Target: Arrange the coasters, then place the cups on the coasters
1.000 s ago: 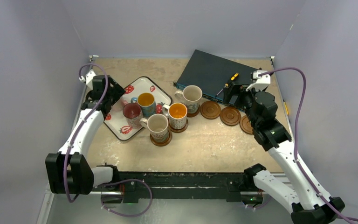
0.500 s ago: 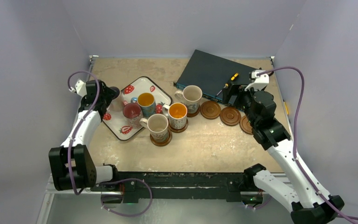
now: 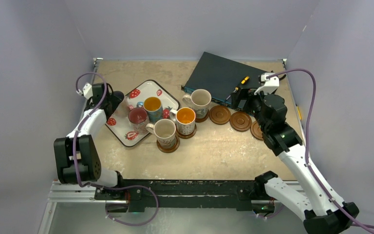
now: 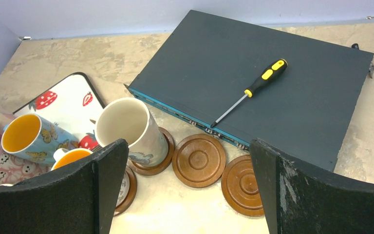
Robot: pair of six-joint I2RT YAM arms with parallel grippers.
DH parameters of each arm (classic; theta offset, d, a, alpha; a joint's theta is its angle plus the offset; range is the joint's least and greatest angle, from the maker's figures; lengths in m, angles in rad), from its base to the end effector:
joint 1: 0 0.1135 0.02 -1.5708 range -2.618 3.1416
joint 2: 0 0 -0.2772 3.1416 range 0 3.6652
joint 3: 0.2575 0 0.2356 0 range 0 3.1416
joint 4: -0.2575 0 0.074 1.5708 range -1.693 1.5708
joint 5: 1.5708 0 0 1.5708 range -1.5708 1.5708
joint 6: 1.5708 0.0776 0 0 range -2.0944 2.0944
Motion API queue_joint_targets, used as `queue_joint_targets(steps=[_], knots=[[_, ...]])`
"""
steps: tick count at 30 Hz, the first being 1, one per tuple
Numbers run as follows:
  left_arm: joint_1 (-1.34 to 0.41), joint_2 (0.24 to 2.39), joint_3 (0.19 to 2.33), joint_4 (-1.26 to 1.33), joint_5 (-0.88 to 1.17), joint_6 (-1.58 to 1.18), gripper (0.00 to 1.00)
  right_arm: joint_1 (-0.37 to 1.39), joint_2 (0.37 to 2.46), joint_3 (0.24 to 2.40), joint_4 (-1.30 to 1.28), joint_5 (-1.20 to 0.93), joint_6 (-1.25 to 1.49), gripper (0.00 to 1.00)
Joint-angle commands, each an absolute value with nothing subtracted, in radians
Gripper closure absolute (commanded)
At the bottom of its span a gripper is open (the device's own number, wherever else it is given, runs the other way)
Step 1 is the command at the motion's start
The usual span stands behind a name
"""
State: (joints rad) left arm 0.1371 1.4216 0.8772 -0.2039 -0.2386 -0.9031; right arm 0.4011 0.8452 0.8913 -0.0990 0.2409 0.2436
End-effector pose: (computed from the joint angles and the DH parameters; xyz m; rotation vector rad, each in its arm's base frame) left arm 0.3088 0.0611 0.2193 -1.2435 1.9301 -0.1188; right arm 0.2006 0.0650 0.3834 0.0580 1.6295 0.3008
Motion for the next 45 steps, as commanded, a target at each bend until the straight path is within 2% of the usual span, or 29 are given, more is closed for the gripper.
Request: queue_joint_targets(steps=[1,10,17,20,28,31,33,41,45], knots=[[0.146,1.478,0.960,-0.166,-0.223,-0.772,0.54,0.404,0.849,0.892,-0.066,0.229,0.226,0.02],[0.148,1.580,1.041,-0.183,-0.073,-0.566,0.82,0.404,0.851,0.891,-0.076,0.224,0.239,0.02],[0.146,1.630,1.125,-0.241,0.032,-0.374,0.87,0.403,0.854,0.889,-0.086,0.219,0.242,0.02],[0.146,1.657,1.162,-0.301,0.024,-0.327,0.84,0.404,0.858,0.889,-0.087,0.218,0.243,0.02],[0.144,1.600,1.112,-0.287,0.028,-0.398,0.54,0.403,0.867,0.888,-0.087,0.218,0.243,0.02],[0.144,1.594,1.084,-0.281,0.072,-0.418,0.52,0.403,0.872,0.888,-0.087,0.219,0.243,0.02],[0.145,1.604,1.081,-0.298,0.089,-0.423,0.58,0.404,0.873,0.889,-0.087,0.221,0.242,0.02],[0.143,1.604,1.110,-0.324,0.008,-0.419,0.99,0.404,0.875,0.887,-0.086,0.222,0.242,0.02],[0.144,1.556,1.116,-0.293,-0.037,-0.396,1.00,0.403,0.879,0.892,-0.087,0.222,0.241,0.02]])
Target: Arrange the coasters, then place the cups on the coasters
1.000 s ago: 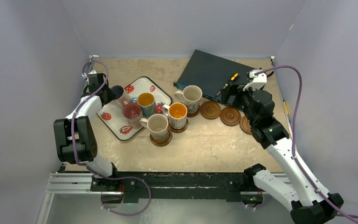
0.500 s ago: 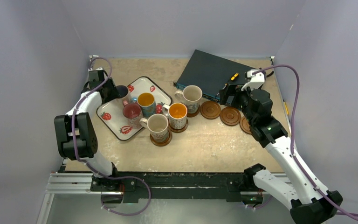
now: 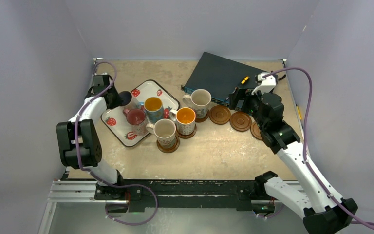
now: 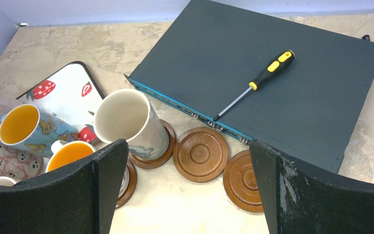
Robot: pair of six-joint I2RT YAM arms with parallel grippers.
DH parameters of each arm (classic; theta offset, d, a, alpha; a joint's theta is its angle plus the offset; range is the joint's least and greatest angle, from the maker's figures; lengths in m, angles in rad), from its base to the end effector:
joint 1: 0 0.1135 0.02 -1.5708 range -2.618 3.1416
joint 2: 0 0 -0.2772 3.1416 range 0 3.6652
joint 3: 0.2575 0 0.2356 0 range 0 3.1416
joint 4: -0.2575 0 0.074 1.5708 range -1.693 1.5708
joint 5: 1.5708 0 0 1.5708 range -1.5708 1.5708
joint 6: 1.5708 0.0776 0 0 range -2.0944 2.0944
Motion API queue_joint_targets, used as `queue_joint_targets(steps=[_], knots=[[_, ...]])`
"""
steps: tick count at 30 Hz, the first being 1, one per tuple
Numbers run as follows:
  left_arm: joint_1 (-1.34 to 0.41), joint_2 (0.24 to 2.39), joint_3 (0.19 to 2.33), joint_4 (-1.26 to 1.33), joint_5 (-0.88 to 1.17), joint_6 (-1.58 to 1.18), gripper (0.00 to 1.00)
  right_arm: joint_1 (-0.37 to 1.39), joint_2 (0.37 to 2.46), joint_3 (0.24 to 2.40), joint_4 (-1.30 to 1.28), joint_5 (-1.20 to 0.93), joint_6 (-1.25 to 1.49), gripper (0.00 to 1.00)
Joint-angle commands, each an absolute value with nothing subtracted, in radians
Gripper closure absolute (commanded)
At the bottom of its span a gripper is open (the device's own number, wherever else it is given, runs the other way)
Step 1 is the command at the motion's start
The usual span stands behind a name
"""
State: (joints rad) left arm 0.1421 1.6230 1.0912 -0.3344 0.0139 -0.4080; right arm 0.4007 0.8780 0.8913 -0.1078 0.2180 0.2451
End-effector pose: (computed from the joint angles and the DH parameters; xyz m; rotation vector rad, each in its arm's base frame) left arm 0.3560 0.0498 0.2110 -0.6571 2.3515 -0.1358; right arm 0.2083 0.0700 0.3757 0.0358 1.6718 0.3076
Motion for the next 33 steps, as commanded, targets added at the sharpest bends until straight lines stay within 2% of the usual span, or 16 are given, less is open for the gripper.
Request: queue_joint_targets(steps=[1,7,22,24,27,33], knots=[[0.144,1.541,1.115,-0.279,-0.045,-0.394,1.00,0.403,0.879,0.893,-0.087,0.222,0.240,0.02],[0.144,1.451,1.107,-0.216,-0.086,-0.411,1.00,0.404,0.883,0.897,-0.092,0.230,0.240,0.02],[0.133,1.313,1.199,-0.220,0.135,-0.328,1.00,0.403,0.877,0.942,-0.111,0.247,0.254,0.02],[0.092,1.312,1.236,-0.253,0.162,-0.293,1.00,0.404,0.884,0.954,-0.110,0.245,0.247,0.02],[-0.036,1.310,1.295,-0.316,0.084,-0.253,1.00,0.404,0.894,0.976,-0.119,0.220,0.244,0.02],[-0.131,1.301,1.371,-0.345,0.091,-0.319,1.00,0.403,0.889,0.997,-0.125,0.184,0.267,0.02]])
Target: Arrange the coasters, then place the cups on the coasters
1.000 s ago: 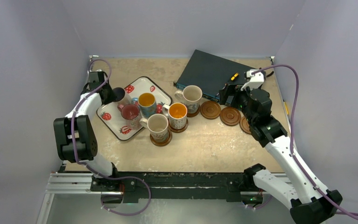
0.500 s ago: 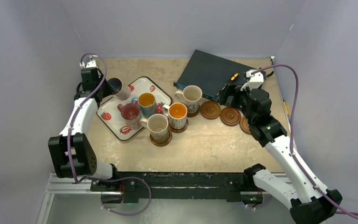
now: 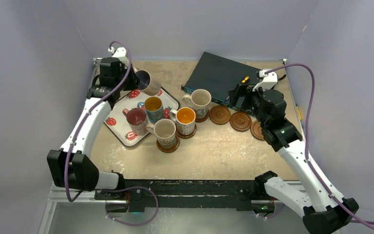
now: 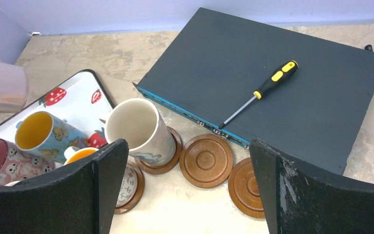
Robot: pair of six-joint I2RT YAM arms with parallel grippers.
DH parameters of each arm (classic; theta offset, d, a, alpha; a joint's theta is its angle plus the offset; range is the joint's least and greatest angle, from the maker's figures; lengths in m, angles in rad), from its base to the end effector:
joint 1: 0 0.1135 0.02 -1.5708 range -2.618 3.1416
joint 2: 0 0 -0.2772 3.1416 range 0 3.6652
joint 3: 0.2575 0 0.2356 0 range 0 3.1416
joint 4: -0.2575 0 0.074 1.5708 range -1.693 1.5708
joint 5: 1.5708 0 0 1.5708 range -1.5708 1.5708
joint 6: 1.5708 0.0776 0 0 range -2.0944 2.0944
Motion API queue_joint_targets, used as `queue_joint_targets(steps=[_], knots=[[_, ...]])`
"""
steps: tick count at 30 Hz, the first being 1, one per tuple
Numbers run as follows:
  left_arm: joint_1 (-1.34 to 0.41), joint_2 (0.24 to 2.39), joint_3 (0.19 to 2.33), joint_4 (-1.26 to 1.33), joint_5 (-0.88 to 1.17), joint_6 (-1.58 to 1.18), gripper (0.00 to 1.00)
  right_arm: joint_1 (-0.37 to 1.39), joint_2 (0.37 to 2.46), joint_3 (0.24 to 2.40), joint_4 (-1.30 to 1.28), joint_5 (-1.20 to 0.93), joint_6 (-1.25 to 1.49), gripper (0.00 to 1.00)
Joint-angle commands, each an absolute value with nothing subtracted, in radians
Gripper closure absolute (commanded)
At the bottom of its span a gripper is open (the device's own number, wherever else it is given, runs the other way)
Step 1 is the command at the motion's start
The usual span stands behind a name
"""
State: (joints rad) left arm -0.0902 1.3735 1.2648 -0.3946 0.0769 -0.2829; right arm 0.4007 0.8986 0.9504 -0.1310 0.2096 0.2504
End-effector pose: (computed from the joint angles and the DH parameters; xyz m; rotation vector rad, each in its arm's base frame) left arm 0.3294 -0.0358 0.3472 -0.1535 2.0813 -0.3076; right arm 0.2100 0.0714 0.3903 0.0360 1.6578 0.3231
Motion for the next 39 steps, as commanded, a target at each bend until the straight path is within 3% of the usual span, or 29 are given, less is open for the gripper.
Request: queue_joint_targets(steps=[1,13,32,39], knots=[[-0.153,1.301,1.385,-0.348,0.086,-0.320,1.00,0.403,0.887,0.999,-0.124,0.181,0.273,0.02],[-0.483,1.392,1.595,-0.347,0.082,-0.278,1.00,0.403,0.872,1.030,-0.154,0.205,0.311,0.02],[-0.695,1.742,1.896,-0.385,0.600,0.151,1.00,0.403,0.685,1.025,-0.204,0.296,0.303,0.02],[-0.783,1.840,2.014,-0.475,0.631,0.280,1.00,0.403,0.671,1.053,-0.290,0.297,0.314,0.02]])
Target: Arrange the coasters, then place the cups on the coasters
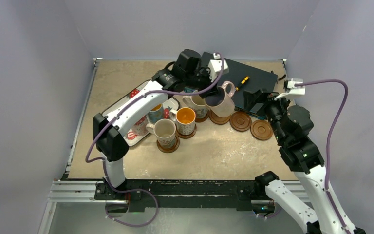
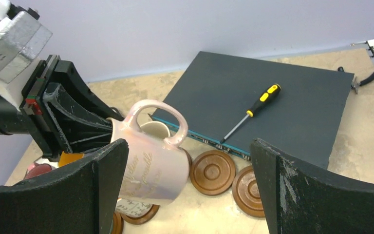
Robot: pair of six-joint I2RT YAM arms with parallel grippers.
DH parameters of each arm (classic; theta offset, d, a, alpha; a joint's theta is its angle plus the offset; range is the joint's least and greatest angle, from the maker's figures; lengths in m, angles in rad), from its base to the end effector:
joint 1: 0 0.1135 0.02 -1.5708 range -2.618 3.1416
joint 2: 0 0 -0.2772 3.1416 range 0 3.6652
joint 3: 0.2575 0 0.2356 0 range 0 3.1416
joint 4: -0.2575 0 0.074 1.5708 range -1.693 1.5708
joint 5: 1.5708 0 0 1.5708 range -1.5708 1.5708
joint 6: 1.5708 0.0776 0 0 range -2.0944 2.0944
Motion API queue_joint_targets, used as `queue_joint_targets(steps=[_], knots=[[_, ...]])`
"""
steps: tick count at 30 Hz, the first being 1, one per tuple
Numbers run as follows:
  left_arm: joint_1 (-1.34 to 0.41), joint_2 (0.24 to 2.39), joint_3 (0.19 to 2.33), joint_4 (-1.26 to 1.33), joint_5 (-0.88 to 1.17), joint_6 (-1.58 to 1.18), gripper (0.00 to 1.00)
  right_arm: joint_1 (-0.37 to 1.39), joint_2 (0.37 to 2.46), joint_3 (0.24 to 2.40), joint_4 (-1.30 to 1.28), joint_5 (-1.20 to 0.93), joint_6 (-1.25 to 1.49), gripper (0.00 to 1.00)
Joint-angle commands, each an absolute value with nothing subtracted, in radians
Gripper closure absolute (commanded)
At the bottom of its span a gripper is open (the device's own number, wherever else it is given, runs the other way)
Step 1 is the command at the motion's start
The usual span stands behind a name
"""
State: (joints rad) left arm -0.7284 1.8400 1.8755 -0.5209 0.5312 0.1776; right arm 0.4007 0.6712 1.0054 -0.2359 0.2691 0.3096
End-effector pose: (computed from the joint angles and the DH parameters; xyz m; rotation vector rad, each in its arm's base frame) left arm 0.3051 -0.3248 0.3830 1.2128 1.7147 -0.8825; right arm 0.1430 0.0382 0.4319 0.1525 1.4795 0.3777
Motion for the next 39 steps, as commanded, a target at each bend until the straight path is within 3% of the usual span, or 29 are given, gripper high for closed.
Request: queue_joint_targets(steps=[1,10,24,32,39], knots=[[-0.798,1.856,2.037,-0.510,0.627,0.305,1.00,0.403,0.667,1.055,-0.309,0.311,0.318,0.02],[-0.930,1.874,1.941,-0.651,0.436,0.426,1.00,0.403,0.572,1.023,-0.317,0.403,0.349,0.02],[-0.979,1.799,1.590,-0.557,0.339,0.404,1.00,0.404,0.515,0.987,-0.288,0.420,0.363,0.02],[-0.989,1.810,1.562,-0.570,0.314,0.404,1.00,0.404,0.549,0.999,-0.293,0.414,0.357,0.02],[-0.992,1.817,1.548,-0.588,0.303,0.382,0.92,0.404,0.562,1.000,-0.316,0.397,0.357,0.02]])
